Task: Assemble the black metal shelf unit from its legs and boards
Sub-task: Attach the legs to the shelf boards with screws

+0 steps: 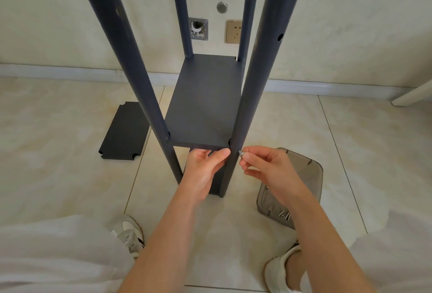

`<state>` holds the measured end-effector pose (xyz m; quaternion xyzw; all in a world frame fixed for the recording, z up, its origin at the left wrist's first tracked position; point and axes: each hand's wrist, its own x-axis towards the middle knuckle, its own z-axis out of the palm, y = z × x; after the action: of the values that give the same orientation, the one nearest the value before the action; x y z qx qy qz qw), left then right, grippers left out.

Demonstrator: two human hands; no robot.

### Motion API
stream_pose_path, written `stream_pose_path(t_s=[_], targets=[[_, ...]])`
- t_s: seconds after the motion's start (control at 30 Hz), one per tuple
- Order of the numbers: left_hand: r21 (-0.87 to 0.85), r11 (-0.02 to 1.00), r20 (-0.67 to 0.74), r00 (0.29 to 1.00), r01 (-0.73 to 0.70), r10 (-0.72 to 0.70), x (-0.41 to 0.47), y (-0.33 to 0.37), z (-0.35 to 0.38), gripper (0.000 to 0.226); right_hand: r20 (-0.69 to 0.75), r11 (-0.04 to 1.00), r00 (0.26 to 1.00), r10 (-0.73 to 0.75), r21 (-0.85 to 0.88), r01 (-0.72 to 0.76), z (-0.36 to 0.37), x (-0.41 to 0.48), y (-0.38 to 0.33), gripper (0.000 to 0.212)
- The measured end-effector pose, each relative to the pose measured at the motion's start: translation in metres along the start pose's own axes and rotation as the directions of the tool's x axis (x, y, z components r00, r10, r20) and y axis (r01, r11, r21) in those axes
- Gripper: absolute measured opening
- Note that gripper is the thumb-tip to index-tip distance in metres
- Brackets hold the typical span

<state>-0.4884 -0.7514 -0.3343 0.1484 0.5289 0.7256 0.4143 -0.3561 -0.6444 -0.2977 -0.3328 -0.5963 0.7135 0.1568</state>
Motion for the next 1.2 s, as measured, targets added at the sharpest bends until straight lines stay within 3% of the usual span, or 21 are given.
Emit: stream_pose_path(t_s=[0.1, 0.43, 0.63, 0.77, 1.0, 1.1, 1.2], targets=[[0.023, 0.999, -0.018, 0.999, 0.029, -0.029, 0.001, 0.001, 0.0, 0.02, -0.017, 0.997, 1.0, -0.015, -0.075, 0.013, 0.0, 0.001, 0.001, 0.014], [-0.029, 1.0, 0.041, 0.999, -0.002, 0.003, -0.001, 0.002, -0.001, 0.019, -0.127, 0.939, 0.957, -0.261, -0.262, 0.221, 0.003, -0.003, -0.008, 0.019], [0.009, 1.0, 0.02, 1.0, 0.022, -0.022, -0.002, 0.002, 0.0, 0.02, 0.08, 0.935, 0.957, -0.277, -0.207, 0.288, 0.006, -0.006, -0.016, 0.058], [0.003, 1.0, 0.04, 0.999, 0.02, -0.021, 0.0, 0.002, -0.003, 0.014, 0.204, 0.934, 0.951, -0.234, -0.225, 0.278, 0.006, -0.003, -0.02, 0.043], [-0.006, 0.999, 0.037, 0.998, 0.042, -0.042, -0.002, 0.005, -0.005, 0.015, 0.276, 0.92, 0.939, -0.203, -0.275, 0.28, 0.004, 0.003, -0.028, 0.028], [-0.004, 0.999, 0.038, 0.999, 0.039, -0.038, -0.001, 0.003, -0.006, 0.017, 0.332, 0.829, 0.928, -0.166, -0.463, 0.314, 0.001, 0.011, -0.04, 0.034], [-0.01, 1.0, 0.036, 0.999, 0.027, -0.026, -0.002, 0.003, -0.005, 0.019, 0.372, 0.636, 0.912, -0.174, -0.664, 0.393, -0.002, 0.016, -0.046, 0.042]])
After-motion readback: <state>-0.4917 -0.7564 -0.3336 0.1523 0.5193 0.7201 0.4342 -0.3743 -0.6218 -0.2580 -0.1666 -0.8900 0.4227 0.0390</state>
